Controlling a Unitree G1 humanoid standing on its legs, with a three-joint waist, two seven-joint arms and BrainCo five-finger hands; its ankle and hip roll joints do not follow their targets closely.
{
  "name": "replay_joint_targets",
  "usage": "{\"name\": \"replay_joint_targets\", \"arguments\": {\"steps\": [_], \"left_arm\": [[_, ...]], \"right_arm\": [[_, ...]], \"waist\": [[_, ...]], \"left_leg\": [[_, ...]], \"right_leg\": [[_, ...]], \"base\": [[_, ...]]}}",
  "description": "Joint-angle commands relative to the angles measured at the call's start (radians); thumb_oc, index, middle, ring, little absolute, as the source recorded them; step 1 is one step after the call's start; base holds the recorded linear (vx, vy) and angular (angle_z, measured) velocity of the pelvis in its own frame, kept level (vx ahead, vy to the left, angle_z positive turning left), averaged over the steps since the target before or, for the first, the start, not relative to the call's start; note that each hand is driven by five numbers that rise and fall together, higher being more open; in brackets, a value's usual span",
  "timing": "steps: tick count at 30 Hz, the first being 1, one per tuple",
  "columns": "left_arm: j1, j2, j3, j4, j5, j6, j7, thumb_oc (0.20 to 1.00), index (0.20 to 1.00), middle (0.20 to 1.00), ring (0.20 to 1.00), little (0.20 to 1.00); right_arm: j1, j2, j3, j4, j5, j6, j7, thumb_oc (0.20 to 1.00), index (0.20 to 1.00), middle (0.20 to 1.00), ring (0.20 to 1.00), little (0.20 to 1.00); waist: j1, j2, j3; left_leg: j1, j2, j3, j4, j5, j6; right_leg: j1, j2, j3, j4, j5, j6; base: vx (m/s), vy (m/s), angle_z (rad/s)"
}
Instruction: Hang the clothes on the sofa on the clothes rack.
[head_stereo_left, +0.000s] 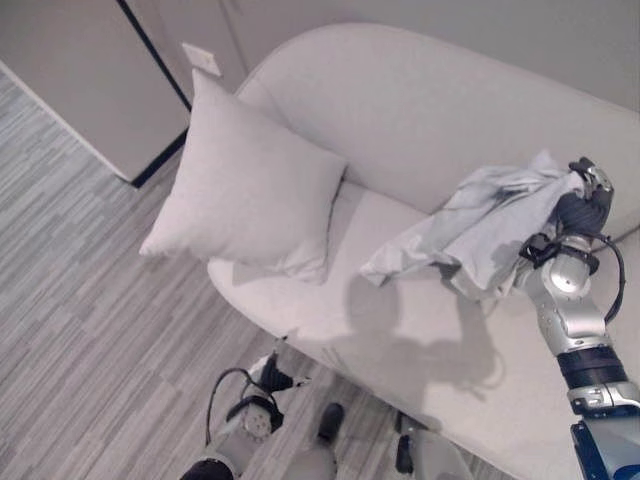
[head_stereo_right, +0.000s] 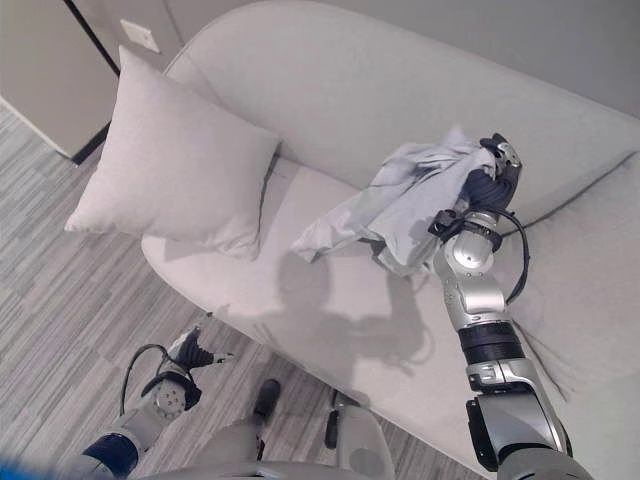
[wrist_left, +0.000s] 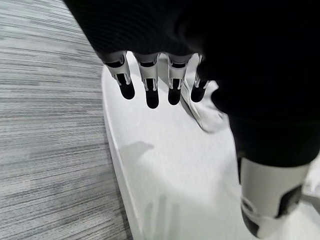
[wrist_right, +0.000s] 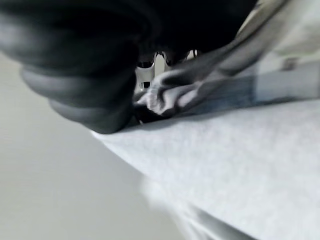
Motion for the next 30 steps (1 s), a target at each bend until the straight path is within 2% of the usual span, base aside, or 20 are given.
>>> {"name": "replay_joint_targets", "arguments": {"steps": [1,3,4,11,12,17,22,24,27,30], "left_arm": [[0.044,0.011,-0.016,-0.003,-0.091,-0.013,0.010,1.000,1.000,1.000,1.000,1.000],[0.049,-0.003,0.012,-0.028,-0.124,-0.010,0.027,1.000,1.000,1.000,1.000,1.000],[0.037,-0.019,0.047,-0.046,-0.169,-0.004,0.066,1.000,1.000,1.000,1.000,1.000],[-0.001,-0.042,0.092,-0.090,-0.187,0.010,0.172,1.000,1.000,1.000,1.000,1.000],[-0.047,-0.059,0.103,-0.105,-0.197,-0.014,0.279,1.000,1.000,1.000,1.000,1.000],[-0.129,-0.068,0.097,-0.097,-0.260,-0.063,0.387,1.000,1.000,1.000,1.000,1.000],[-0.227,-0.083,0.031,-0.040,-0.266,-0.077,0.415,1.000,1.000,1.000,1.000,1.000],[-0.303,-0.112,-0.043,0.019,-0.279,-0.080,0.383,1.000,1.000,1.000,1.000,1.000],[-0.345,-0.136,-0.087,0.046,-0.285,-0.083,0.357,1.000,1.000,1.000,1.000,1.000],[-0.402,-0.196,-0.181,0.088,-0.309,-0.095,0.277,1.000,1.000,1.000,1.000,1.000]], "right_arm": [[-0.008,-0.072,-0.018,-0.095,-0.067,-0.078,0.022,0.200,0.200,0.200,0.200,0.200],[-0.019,-0.085,-0.016,-0.119,-0.074,-0.071,0.016,0.200,0.200,0.200,0.200,0.200],[-0.063,-0.103,0.002,-0.149,-0.080,-0.063,0.012,0.200,0.200,0.200,0.200,0.200],[-0.173,-0.136,0.065,-0.153,-0.061,-0.042,-0.017,0.200,0.200,0.200,0.200,0.200],[-0.236,-0.154,0.114,-0.126,-0.037,-0.047,-0.042,0.200,0.200,0.200,0.200,0.200],[-0.364,-0.178,0.204,-0.067,0.024,-0.073,-0.063,0.200,0.200,0.200,0.200,0.200],[-0.490,-0.191,0.280,-0.022,0.047,-0.099,-0.082,0.200,0.200,0.200,0.200,0.200],[-0.609,-0.163,0.337,0.055,0.062,-0.101,-0.092,0.200,0.200,0.200,0.200,0.200],[-0.693,-0.141,0.367,0.118,0.073,-0.106,-0.098,0.200,0.200,0.200,0.200,0.200],[-0.832,-0.100,0.405,0.241,0.083,-0.099,-0.104,0.200,0.200,0.200,0.200,0.200]], "waist": [[0.016,-0.036,-0.164],[0.019,-0.045,-0.179],[0.016,-0.058,-0.198],[0.013,-0.082,-0.229],[0.010,-0.101,-0.245],[-0.002,-0.124,-0.276],[-0.015,-0.132,-0.292],[-0.028,-0.138,-0.307],[-0.037,-0.138,-0.310],[-0.051,-0.142,-0.319]], "left_leg": [[0.038,0.018,0.060,-0.020,-0.053,-0.003],[0.060,0.016,0.074,-0.020,-0.060,0.001],[0.077,0.015,0.092,-0.020,-0.065,0.006],[0.132,0.000,0.136,-0.020,-0.081,0.022],[0.158,-0.008,0.155,-0.020,-0.090,0.029],[0.192,-0.015,0.179,-0.020,-0.106,0.037],[0.214,-0.011,0.199,-0.020,-0.114,0.038],[0.226,-0.008,0.208,-0.020,-0.118,0.039],[0.232,-0.004,0.215,-0.020,-0.120,0.039],[0.240,0.005,0.223,-0.020,-0.124,0.038]], "right_leg": [[-0.044,-0.056,0.071,0.037,0.005,0.117],[-0.027,-0.057,0.078,0.029,0.013,0.123],[-0.020,-0.058,0.091,0.025,0.024,0.132],[0.005,-0.065,0.132,0.007,0.052,0.149],[0.017,-0.072,0.148,0.002,0.063,0.159],[0.029,-0.074,0.182,-0.005,0.076,0.169],[0.031,-0.065,0.212,-0.009,0.081,0.171],[0.030,-0.055,0.229,-0.011,0.084,0.169],[0.028,-0.048,0.236,-0.010,0.086,0.168],[0.028,-0.036,0.247,-0.011,0.088,0.166]], "base": [[-0.01,0.108,-0.42],[-0.04,0.102,-0.28],[-0.05,0.073,-0.10],[-0.02,0.073,-0.30],[-0.02,0.059,-0.30],[0.00,0.028,-0.19],[0.01,0.003,-0.18],[0.02,-0.017,-0.18],[0.02,-0.023,-0.17],[0.02,-0.022,-0.06]]}}
